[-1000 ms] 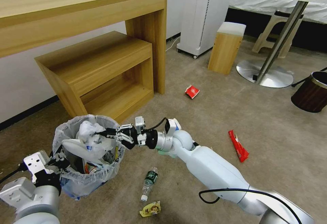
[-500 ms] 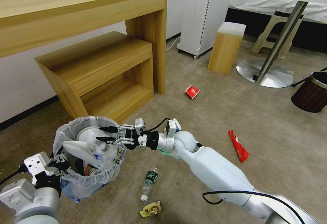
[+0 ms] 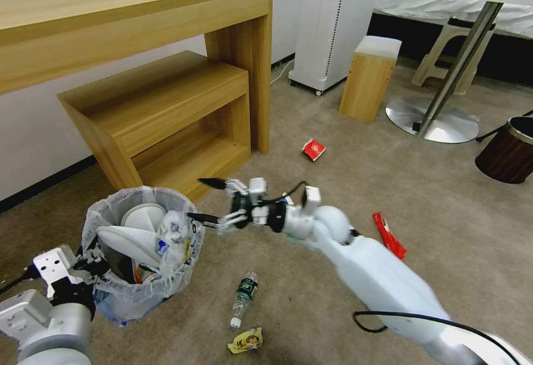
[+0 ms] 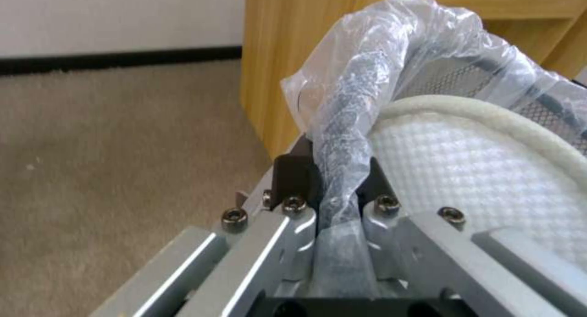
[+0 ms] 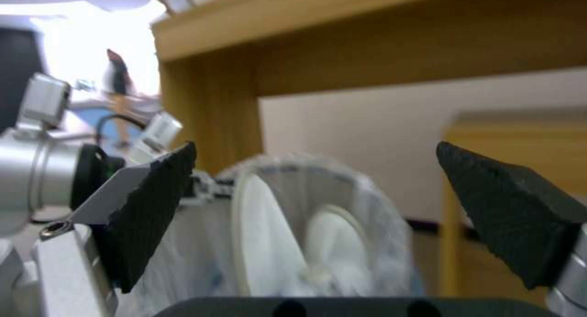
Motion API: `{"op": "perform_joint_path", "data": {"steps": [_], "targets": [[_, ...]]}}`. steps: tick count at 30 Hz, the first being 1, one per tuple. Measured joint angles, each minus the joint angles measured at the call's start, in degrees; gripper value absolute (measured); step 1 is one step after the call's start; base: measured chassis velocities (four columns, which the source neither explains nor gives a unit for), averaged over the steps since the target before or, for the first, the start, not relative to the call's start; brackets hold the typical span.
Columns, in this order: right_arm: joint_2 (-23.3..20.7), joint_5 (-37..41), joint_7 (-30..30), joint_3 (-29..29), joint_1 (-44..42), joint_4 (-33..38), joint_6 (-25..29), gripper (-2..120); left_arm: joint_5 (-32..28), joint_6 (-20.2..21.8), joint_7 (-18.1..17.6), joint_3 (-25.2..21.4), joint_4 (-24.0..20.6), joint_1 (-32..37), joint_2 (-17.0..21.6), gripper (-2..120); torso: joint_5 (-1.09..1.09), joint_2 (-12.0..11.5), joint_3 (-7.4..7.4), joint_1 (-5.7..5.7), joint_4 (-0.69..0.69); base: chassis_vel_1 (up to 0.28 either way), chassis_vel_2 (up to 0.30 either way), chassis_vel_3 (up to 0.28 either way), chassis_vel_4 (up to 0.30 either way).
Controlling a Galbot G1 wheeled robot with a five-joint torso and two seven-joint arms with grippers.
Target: Pick up the trash bin and place the garbage on the floor into it.
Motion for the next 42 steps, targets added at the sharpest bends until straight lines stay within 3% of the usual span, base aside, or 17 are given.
{"op": "perform_joint_path", "data": {"steps": [3,6,7,9,16,19,33,36,42], "targets": [[-3.3,-2.6,4.9,3.0,-4.7,4.7,-3.4,100,-2.1,0.7,-0.4,-0.2,0.5,-0.2,0.1,3,-0.01,0.0,0.0,0.0,-0.01,0.0,0.0,0.0,0.0],[-6.8,-4.6,14.6,8.1,-12.0,12.1,-8.7,100,-6.1,1.9,-1.4,-0.3,0.6,-0.5,0.2,3,-0.02,0.0,0.0,0.0,-0.01,0.0,0.0,0.0,0.0],[-6.8,-4.6,14.6,8.1,-12.0,12.1,-8.7,100,-6.1,1.9,-1.4,-0.3,0.6,-0.5,0.2,3,-0.02,0.0,0.0,0.0,-0.01,0.0,0.0,0.0,0.0],[-8.6,-5.0,20.4,11.0,-16.2,16.3,-12.4,100,-7.7,2.4,-1.8,-0.2,0.6,-0.7,0.1,3,0.0,0.0,0.0,0.0,-0.01,0.0,0.0,0.0,0.0],[-10.8,-7.5,29.4,16.2,-25.5,23.1,-20.1,100,-7.9,2.4,-2.1,0.0,0.0,-0.4,-0.3,3,0.0,0.0,-0.01,0.0,0.0,0.0,0.0,0.0,0.0],[-11.3,-7.0,36.9,16.4,-28.8,25.2,-26.5,100,-8.5,2.5,-2.3,-0.2,-0.4,-0.2,-0.4,3,-0.01,0.0,0.0,0.0,-0.01,0.0,0.0,0.0,0.0],[-9.9,-7.6,38.5,11.8,-27.0,21.4,-37.2,100,-9.4,2.7,-3.0,-1.1,-0.5,2.5,-0.4,3,-0.02,0.0,0.0,0.0,0.01,0.0,0.0,0.0,0.0],[-9.1,-8.4,38.9,9.3,-25.6,18.8,-41.9,100,-9.1,2.7,-3.0,-1.3,-0.5,3.2,-0.4,3,-0.02,0.0,0.0,0.0,0.0,0.0,0.0,0.0,0.0],[-8.1,-18.9,27.2,3.9,-22.5,10.6,-42.8,100,-7.3,2.6,-3.0,-0.5,-0.5,3.6,-1.4,3,-0.02,0.0,0.0,0.0,0.0,0.0,0.0,0.0,0.0]]}}
